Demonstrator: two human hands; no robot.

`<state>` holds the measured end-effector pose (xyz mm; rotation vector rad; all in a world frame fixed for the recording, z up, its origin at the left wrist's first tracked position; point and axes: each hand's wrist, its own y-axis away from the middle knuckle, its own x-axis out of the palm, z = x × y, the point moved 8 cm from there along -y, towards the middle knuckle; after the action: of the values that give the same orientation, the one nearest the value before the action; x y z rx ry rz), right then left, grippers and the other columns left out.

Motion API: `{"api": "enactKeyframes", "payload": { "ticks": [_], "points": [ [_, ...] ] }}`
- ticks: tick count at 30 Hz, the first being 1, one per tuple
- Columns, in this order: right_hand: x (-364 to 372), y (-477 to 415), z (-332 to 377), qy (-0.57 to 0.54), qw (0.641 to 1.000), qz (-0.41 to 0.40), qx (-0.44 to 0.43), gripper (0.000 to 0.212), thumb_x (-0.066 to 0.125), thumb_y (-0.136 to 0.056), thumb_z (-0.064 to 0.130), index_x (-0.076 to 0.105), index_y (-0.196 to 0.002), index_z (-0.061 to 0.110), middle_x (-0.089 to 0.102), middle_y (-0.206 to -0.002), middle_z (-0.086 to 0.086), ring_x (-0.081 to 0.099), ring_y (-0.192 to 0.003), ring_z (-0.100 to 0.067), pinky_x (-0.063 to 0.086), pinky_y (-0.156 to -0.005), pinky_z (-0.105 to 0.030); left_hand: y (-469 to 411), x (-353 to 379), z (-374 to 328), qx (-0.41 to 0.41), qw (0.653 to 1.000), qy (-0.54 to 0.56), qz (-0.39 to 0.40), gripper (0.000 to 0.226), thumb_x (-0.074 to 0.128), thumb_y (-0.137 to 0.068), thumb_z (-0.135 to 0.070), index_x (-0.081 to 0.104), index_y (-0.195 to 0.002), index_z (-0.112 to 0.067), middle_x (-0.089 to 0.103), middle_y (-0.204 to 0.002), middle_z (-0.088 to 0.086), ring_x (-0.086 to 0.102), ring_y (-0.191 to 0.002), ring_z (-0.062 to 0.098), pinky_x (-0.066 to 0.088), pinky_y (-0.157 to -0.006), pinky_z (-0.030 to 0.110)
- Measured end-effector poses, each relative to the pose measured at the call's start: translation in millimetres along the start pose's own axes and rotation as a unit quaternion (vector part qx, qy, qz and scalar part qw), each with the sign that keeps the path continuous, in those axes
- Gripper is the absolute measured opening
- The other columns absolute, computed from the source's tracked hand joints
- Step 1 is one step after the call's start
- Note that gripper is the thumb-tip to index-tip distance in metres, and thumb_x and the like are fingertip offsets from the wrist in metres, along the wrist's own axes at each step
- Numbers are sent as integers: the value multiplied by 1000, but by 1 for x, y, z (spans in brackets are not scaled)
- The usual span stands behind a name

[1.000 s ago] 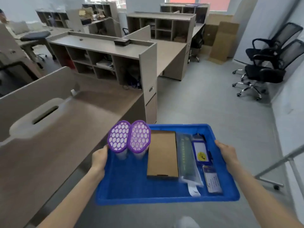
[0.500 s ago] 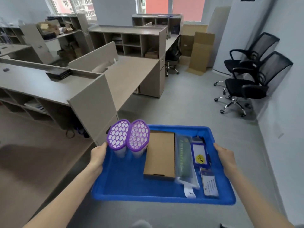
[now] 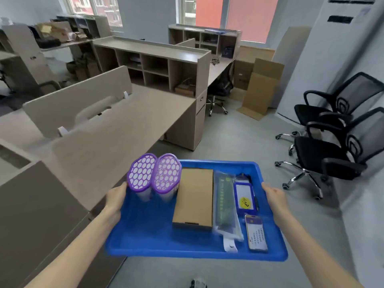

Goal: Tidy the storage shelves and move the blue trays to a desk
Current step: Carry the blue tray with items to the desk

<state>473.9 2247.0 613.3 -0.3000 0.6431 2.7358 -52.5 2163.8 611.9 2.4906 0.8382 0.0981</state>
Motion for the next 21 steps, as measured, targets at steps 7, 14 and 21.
{"api": "enactKeyframes", "payload": {
  "ticks": [7, 14, 21],
  "points": [
    [50, -229, 94, 49, 997, 53, 3, 77, 61, -73, 64, 56, -92, -11, 66, -76, -17, 61, -68, -28, 53, -62, -47, -121, 126, -70, -32, 998, 35, -46, 40, 76, -74, -41, 74, -96, -8, 76, -98, 8, 70, -94, 27, 53, -81, 39],
    [160, -413, 223, 93, 982, 150, -68, 44, 60, -92, 46, 57, -86, 2, 73, -92, -24, 71, -88, -41, 58, -74, -49, -197, 220, -121, -18, 983, 99, -156, 34, 71, -83, -34, 72, -100, -6, 74, -99, 10, 68, -91, 26, 50, -74, 34],
    [308, -537, 326, 152, 951, 259, -73, 50, 61, -92, 44, 63, -98, -6, 73, -94, -22, 70, -94, -40, 56, -84, -52, -272, 246, -161, -36, 950, 161, -267, 26, 69, -85, -35, 71, -95, -11, 72, -96, 5, 66, -92, 23, 50, -83, 37]
  ]
}}
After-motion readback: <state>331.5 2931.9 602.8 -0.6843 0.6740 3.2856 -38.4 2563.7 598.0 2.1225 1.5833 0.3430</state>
